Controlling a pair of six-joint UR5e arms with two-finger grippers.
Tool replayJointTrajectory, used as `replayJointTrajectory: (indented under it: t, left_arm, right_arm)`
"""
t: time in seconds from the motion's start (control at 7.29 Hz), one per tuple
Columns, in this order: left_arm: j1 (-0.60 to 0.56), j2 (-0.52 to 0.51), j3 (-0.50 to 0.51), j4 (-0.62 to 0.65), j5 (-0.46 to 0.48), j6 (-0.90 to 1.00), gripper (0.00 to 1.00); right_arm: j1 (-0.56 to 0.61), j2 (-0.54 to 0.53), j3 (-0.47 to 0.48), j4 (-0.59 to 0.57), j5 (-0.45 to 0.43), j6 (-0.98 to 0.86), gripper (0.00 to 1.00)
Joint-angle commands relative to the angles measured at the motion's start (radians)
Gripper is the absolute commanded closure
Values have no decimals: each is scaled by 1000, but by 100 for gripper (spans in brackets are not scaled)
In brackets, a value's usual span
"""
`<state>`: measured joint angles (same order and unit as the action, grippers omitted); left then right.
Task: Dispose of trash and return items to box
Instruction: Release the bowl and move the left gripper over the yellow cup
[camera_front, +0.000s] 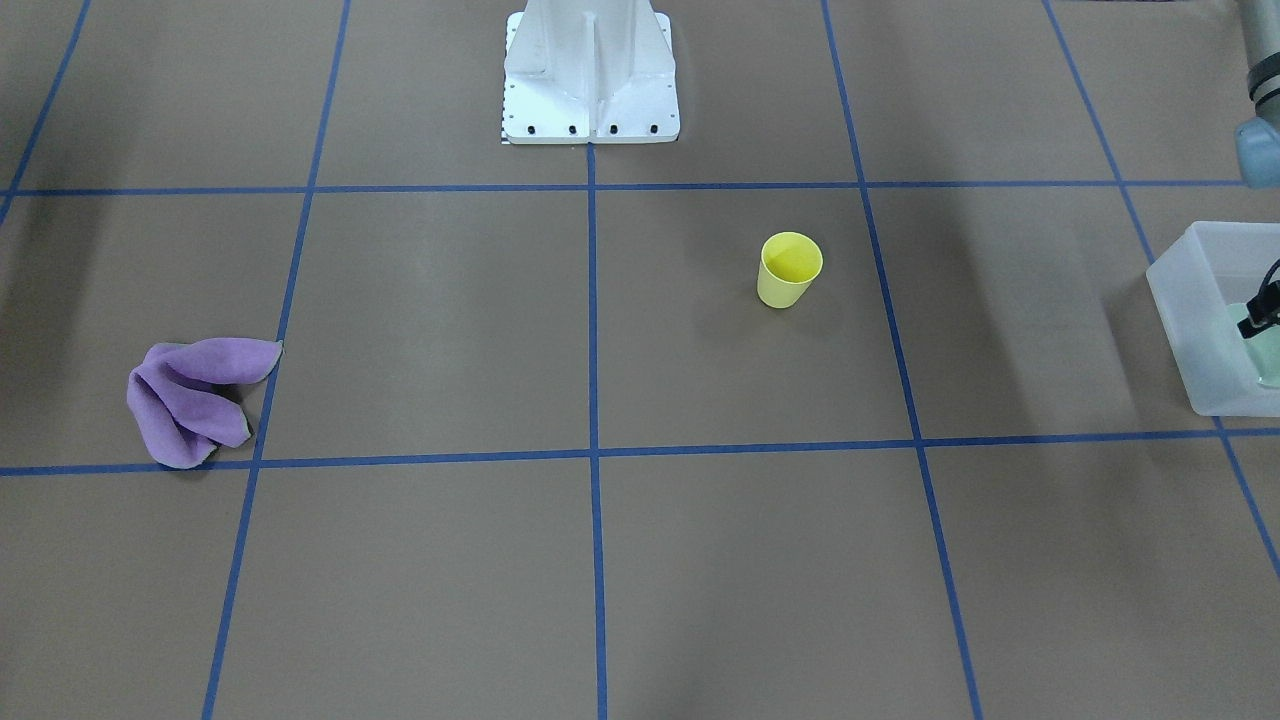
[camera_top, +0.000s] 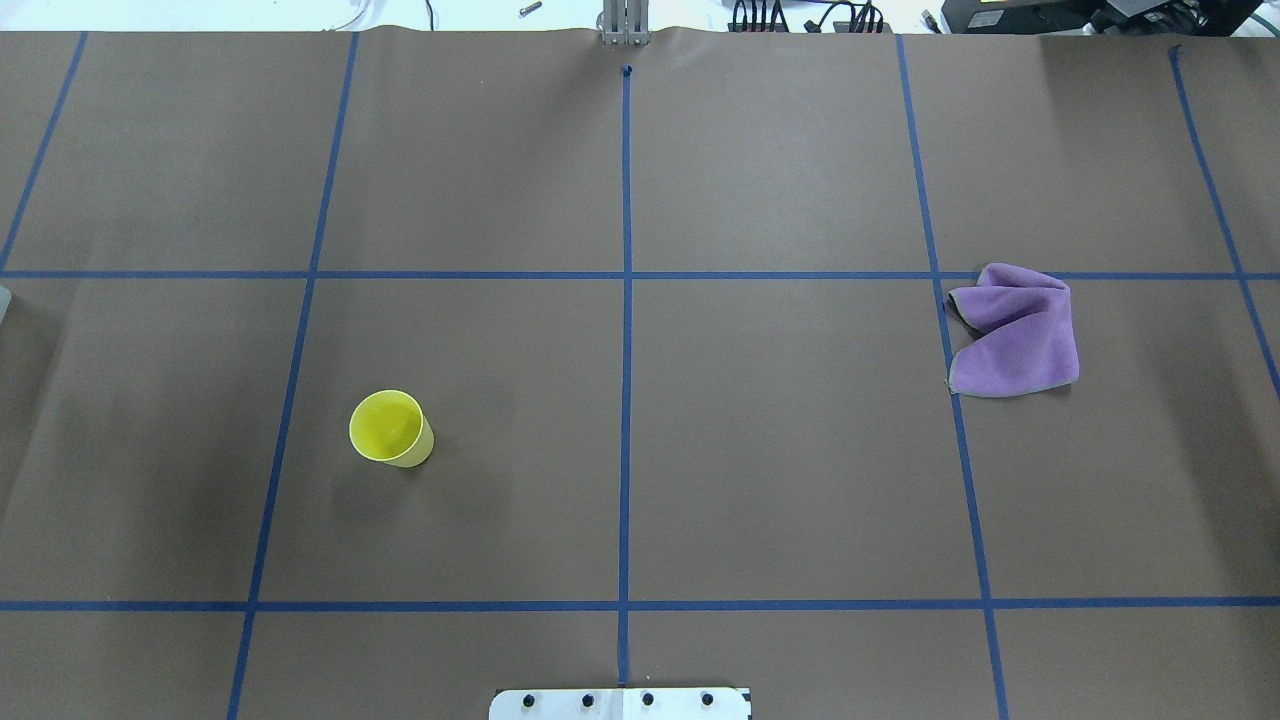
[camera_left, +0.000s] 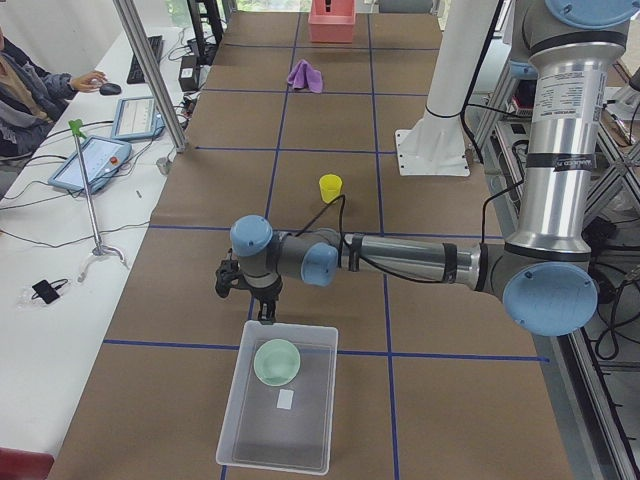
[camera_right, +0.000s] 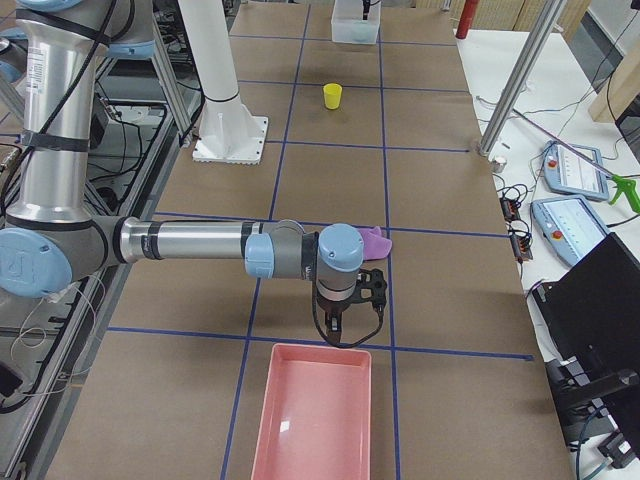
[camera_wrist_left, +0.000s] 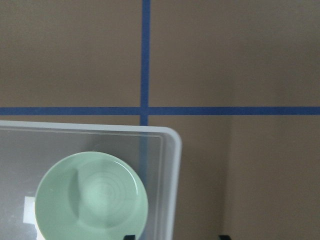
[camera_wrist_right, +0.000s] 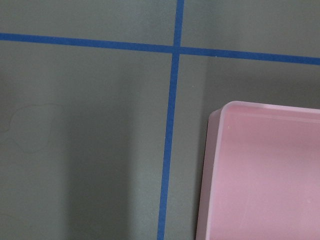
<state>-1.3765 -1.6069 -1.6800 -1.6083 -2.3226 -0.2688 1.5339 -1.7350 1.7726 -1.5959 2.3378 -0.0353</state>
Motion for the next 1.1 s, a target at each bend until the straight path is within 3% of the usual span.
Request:
replayJointTrajectory:
  t: [0.0,0.41,0.55,0.69,0.96]
  left_arm:
    - [26,-8,-243,208,34,-53,30]
    - [352,-123,-410,206,63,-561,29]
    - [511,-183,-444,208,169,-731,29]
    - [646,-252,-435,209,234,-833,30]
    - [750,-347,-356,205,316,-895,30]
  right_arm:
    - [0,0,-1,1,0,0,0]
    - [0,0,-1,1,2,0,0]
    - [0,0,-1,-1,0,0,0]
    - [0,0,-1,-1,0,0,0]
    - [0,0,-2,-1,0,0,0]
